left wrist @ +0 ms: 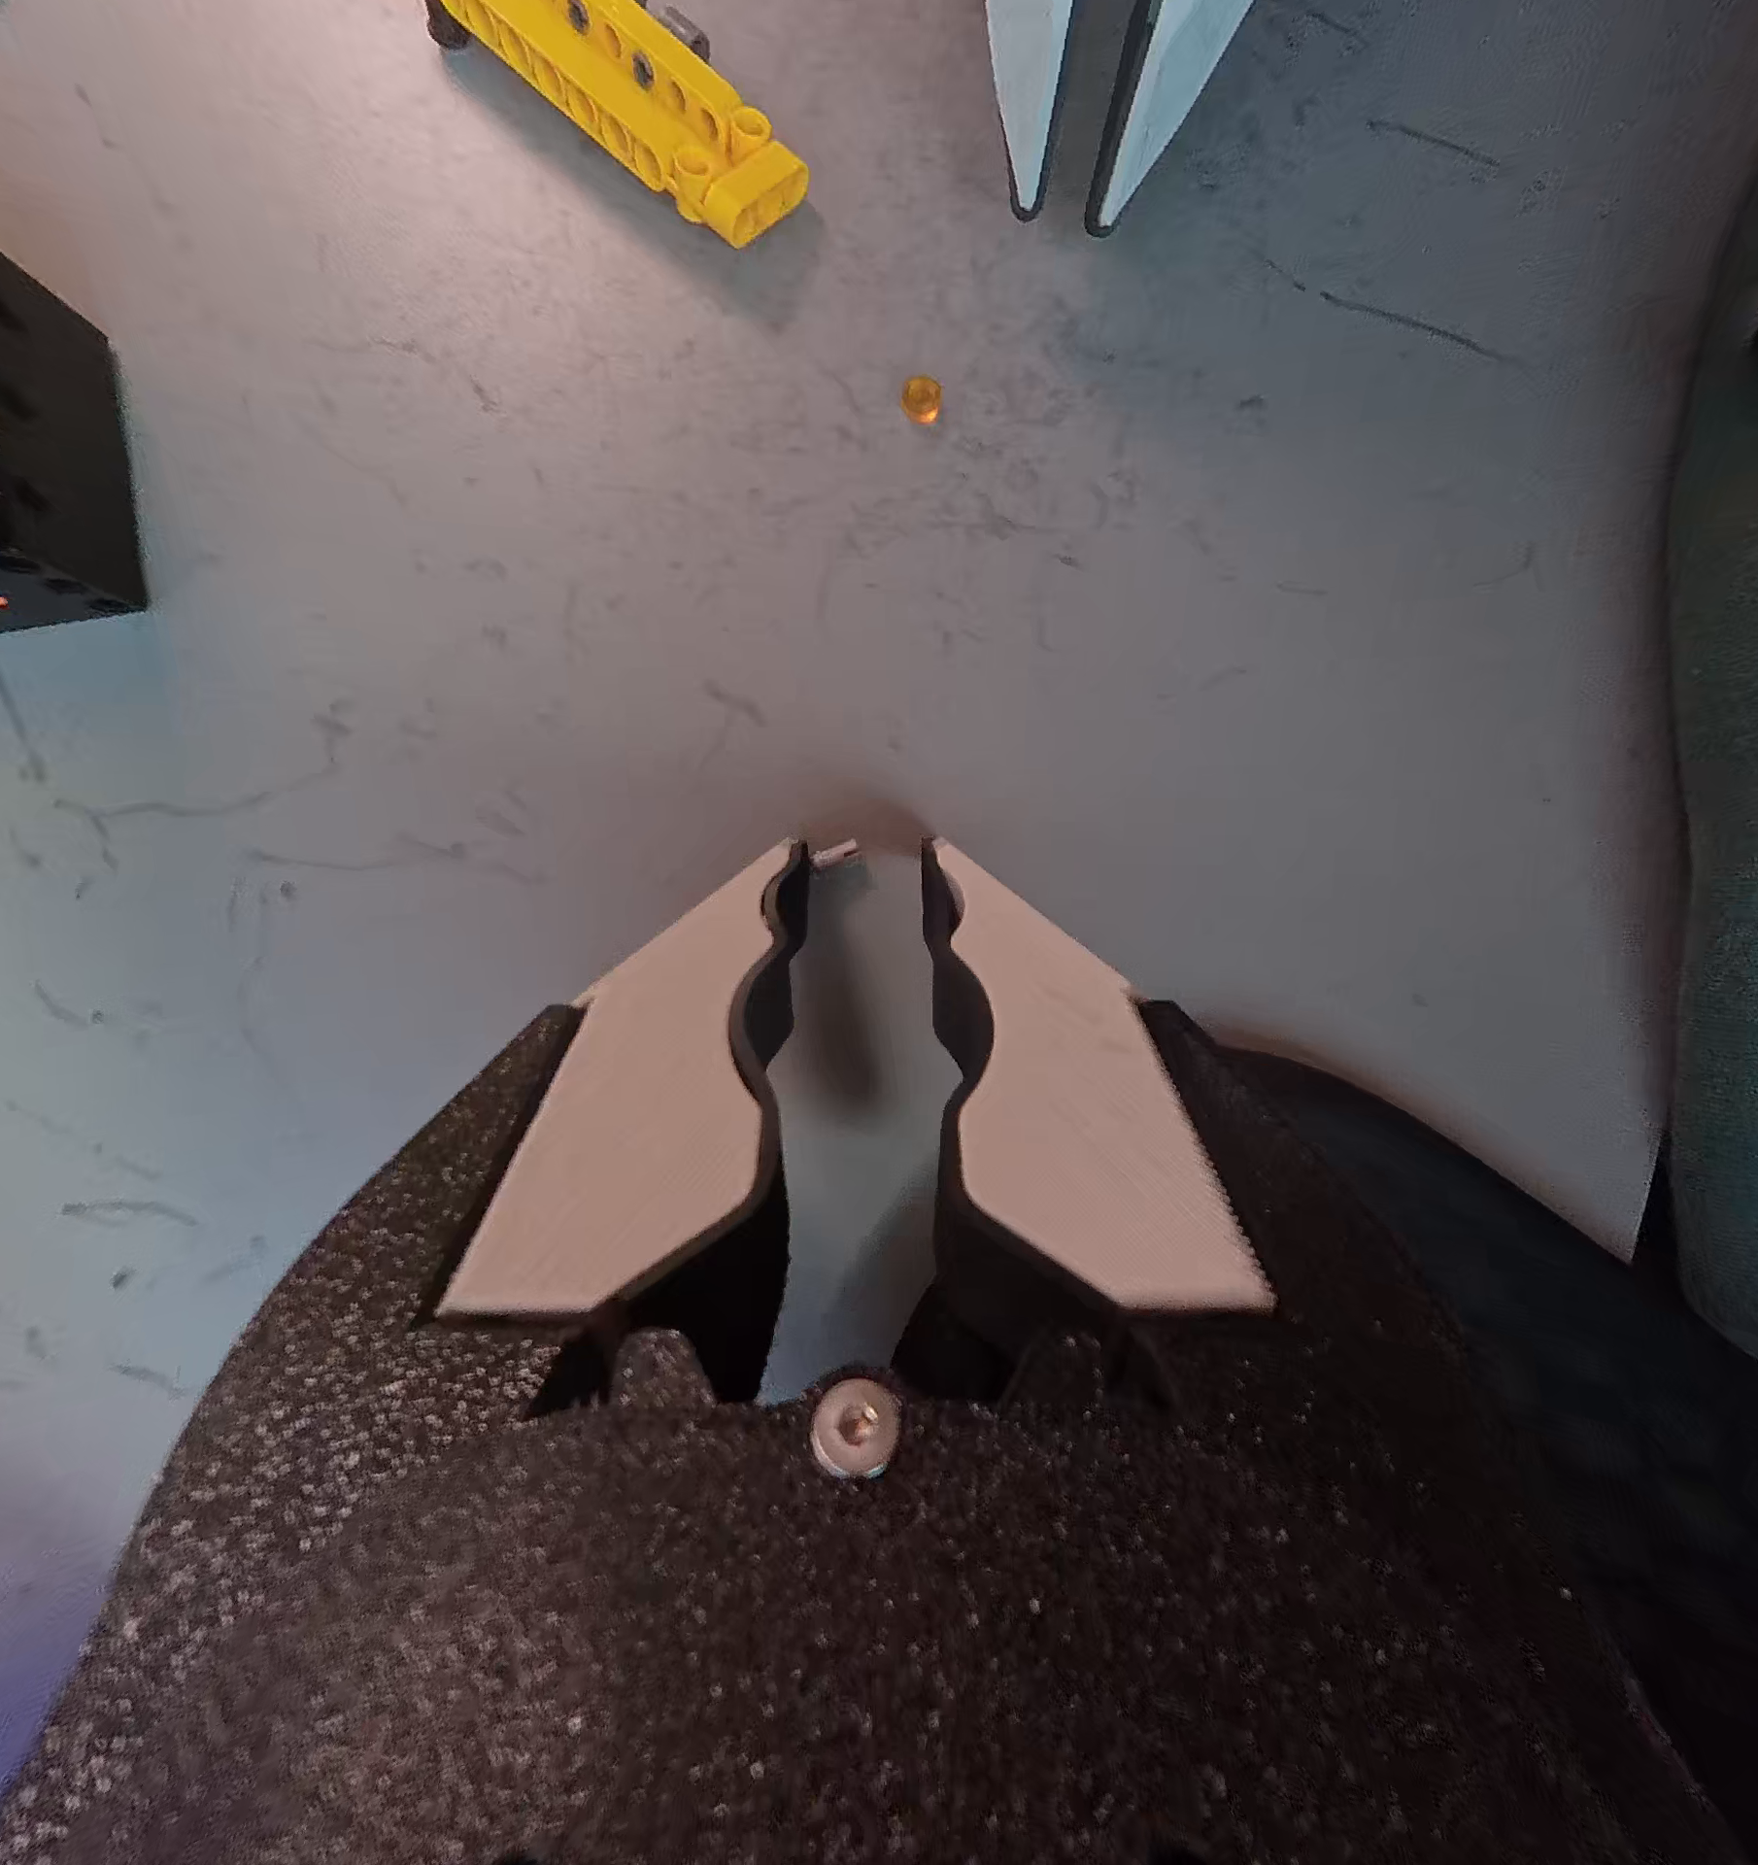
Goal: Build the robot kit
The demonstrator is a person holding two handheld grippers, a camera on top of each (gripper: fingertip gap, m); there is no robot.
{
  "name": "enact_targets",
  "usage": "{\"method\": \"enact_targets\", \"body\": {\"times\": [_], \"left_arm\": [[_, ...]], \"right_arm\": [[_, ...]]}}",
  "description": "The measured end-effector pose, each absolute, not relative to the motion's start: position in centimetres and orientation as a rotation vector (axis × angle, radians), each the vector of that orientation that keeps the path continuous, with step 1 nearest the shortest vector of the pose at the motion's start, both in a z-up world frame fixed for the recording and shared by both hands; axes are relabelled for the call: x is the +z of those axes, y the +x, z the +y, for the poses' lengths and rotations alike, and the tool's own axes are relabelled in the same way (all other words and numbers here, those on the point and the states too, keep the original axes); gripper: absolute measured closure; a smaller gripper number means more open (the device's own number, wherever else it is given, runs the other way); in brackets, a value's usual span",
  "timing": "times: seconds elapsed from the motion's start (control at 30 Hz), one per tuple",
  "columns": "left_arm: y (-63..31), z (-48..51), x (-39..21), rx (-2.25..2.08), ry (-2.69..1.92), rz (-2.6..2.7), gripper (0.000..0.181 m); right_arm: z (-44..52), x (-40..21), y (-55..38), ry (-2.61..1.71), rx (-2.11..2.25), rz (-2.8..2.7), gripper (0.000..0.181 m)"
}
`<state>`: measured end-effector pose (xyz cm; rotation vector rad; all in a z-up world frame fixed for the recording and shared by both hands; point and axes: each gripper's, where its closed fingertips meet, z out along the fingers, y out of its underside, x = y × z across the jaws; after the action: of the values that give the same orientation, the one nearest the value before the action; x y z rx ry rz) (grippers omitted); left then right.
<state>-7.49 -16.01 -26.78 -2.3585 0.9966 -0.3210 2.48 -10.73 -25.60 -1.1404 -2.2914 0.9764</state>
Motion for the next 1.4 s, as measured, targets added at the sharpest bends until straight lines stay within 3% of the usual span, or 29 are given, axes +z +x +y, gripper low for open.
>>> {"method": "enact_targets", "body": {"times": [0.43,0.73,1.07,1.4], "left_arm": [[-8.3,-15.9,-26.3,-0.270,-2.310,0.978,0.164],[-7.8,-15.8,-26.7,-0.349,-2.301,1.031,0.177],[0.3,-13.9,-16.5,-1.093,-1.762,0.857,0.177],[1.3,-13.6,-15.1,-1.350,-1.695,0.842,0.177]], "right_arm": [[-11.0,-25.6,2.4,-1.141,0.982,-2.292,0.173],[-11.0,-25.2,2.0,-1.141,1.006,-2.242,0.173],[-13.2,-16.9,-0.2,-0.745,1.155,-1.924,0.167],[-13.4,-15.1,0.1,-0.548,0.919,-1.909,0.172]]}}
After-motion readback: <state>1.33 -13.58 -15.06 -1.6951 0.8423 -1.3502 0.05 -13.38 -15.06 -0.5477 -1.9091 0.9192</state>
